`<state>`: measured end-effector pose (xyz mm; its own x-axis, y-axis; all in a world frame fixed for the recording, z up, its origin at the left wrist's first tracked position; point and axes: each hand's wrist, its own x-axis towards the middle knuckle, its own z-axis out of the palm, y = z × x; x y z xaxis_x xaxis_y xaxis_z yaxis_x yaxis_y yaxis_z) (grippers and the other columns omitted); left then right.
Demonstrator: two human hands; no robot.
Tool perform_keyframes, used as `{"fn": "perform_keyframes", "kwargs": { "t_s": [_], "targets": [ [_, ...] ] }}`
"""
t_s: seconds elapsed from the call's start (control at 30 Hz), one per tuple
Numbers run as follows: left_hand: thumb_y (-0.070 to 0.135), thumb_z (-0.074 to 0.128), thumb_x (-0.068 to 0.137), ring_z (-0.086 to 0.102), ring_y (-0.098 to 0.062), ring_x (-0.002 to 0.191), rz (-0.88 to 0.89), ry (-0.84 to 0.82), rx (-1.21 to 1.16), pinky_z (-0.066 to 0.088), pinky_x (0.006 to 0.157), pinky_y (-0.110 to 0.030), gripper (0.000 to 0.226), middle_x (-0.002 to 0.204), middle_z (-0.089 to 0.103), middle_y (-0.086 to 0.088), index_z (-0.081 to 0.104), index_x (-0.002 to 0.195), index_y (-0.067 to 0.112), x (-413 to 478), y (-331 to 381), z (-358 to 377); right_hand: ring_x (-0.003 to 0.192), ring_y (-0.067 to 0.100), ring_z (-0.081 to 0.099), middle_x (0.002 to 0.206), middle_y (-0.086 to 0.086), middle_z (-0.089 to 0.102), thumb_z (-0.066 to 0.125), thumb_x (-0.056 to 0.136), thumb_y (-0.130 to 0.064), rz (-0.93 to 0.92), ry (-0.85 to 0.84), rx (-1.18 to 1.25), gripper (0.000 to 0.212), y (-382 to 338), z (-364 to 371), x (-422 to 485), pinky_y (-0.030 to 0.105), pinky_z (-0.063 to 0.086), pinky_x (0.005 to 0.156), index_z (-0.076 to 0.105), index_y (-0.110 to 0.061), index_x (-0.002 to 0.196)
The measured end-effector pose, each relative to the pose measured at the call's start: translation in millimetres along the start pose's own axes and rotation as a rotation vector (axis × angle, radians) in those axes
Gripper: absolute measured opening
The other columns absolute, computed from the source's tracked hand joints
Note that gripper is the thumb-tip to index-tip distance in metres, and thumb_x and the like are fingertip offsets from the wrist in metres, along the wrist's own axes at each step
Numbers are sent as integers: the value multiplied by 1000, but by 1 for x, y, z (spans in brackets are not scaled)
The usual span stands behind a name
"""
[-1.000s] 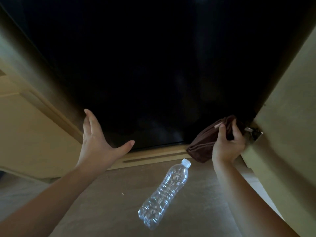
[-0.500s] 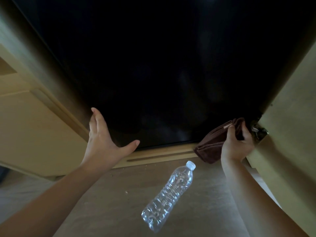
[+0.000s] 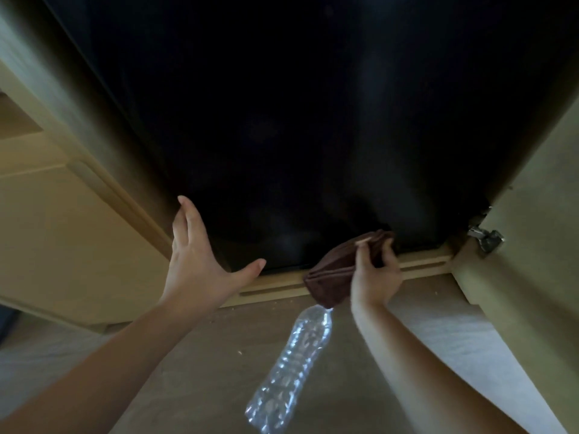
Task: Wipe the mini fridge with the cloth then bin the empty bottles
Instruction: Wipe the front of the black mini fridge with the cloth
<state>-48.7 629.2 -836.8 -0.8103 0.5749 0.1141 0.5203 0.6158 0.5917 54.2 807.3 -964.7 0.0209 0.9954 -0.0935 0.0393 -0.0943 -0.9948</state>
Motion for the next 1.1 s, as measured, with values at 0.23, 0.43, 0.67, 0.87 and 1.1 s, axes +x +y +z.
{"fn": "perform_keyframes", "kwargs": {
  "t_s": [0.23,0.43,0.67,0.87,1.1],
  "targets": [
    [54,72,58,13,-18,140,36,-5,4,25,111,-39,132,153,-2,4,-29,139,28,0,-3,-2,106,20,59,115,7,63,69,81,-20,189,-142,71,40,6,9,-24,29,45,93,61,-13,119],
    [49,76,59,13,-18,140,68,8,18,25,111,-41,132,153,0,3,-29,137,30,0,-8,-2,112,20,55,122,13,61,66,82,-12,52,155,35,44,-9,-40,50,10,35,85,55,-6,125],
    [56,71,55,15,-22,139,89,38,5,28,110,-44,132,152,2,0,-30,136,30,2,-9,3,103,22,53,126,18,52,65,83,-13,-23,88,-20,43,-11,-15,16,1,28,73,56,-12,126],
    [60,75,56,17,-22,139,111,50,0,30,109,-45,134,152,3,1,-29,136,31,4,-13,3,112,28,49,133,16,36,64,84,-14,-20,-105,-78,49,-2,18,-42,16,36,85,49,-16,131],
    [71,59,51,19,-16,139,109,91,-93,31,109,-45,118,150,10,5,-26,130,47,-1,-16,4,98,-2,50,114,4,42,65,82,-6,-220,-219,56,46,-39,-13,-24,-5,32,80,52,-18,125]
  ]
}}
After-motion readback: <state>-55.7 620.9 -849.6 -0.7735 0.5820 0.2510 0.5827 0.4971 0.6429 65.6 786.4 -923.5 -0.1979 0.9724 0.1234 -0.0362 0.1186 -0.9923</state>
